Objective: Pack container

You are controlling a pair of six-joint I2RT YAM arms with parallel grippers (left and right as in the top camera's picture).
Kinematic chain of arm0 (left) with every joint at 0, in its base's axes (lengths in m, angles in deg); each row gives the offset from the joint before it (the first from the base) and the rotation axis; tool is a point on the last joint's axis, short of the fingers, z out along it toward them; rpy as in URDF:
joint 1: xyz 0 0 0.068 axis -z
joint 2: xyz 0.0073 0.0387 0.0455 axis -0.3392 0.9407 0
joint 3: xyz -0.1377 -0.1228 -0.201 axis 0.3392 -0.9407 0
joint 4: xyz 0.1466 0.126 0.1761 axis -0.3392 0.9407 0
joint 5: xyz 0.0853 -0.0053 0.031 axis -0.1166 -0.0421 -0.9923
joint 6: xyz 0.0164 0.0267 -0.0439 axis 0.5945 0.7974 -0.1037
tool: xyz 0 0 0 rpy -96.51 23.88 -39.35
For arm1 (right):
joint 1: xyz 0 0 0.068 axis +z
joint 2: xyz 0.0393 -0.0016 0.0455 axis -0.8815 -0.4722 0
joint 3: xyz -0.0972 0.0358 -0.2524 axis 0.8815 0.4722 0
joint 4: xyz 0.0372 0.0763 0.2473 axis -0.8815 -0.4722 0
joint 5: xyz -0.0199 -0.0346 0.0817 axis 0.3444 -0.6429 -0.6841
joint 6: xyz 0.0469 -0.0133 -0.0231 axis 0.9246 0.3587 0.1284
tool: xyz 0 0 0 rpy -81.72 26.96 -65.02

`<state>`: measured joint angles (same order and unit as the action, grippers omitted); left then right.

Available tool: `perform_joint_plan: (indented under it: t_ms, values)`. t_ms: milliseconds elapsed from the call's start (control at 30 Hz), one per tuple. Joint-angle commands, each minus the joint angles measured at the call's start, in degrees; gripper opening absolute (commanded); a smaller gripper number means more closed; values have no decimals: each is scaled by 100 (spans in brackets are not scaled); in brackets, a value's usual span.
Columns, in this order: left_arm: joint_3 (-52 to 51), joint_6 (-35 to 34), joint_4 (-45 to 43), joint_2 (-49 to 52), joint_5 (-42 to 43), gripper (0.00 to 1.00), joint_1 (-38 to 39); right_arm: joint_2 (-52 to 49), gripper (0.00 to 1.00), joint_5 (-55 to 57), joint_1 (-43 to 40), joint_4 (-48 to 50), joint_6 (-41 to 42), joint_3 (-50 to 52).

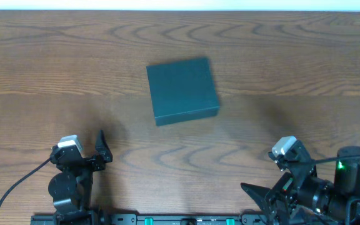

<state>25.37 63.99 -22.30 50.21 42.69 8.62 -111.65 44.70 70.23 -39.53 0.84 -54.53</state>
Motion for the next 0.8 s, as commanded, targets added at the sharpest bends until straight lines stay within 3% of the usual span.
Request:
perform_joint_plan:
  t_ms: [0,200,300,400,600,767]
  values:
    - [-153,76,15,-37,-90,95,-2,9,99,-83,83,-7,55,-2]
    - [-153,76,15,-37,-87,95,-2,9,99,-81,83,-4,55,-2]
    - [-153,76,15,-37,-85,95,-2,39,99,490,94,0,-162,-2]
    - [-153,76,15,-37,-85,95,-2,400,99,560,94,498,-573,382]
    - [-153,76,15,-37,-85,95,-2,1827,99,584,96,2653,-575,2581]
    - [-153,76,15,-37,-87,95,-2,2769,99,584,94,3399,-573,4127]
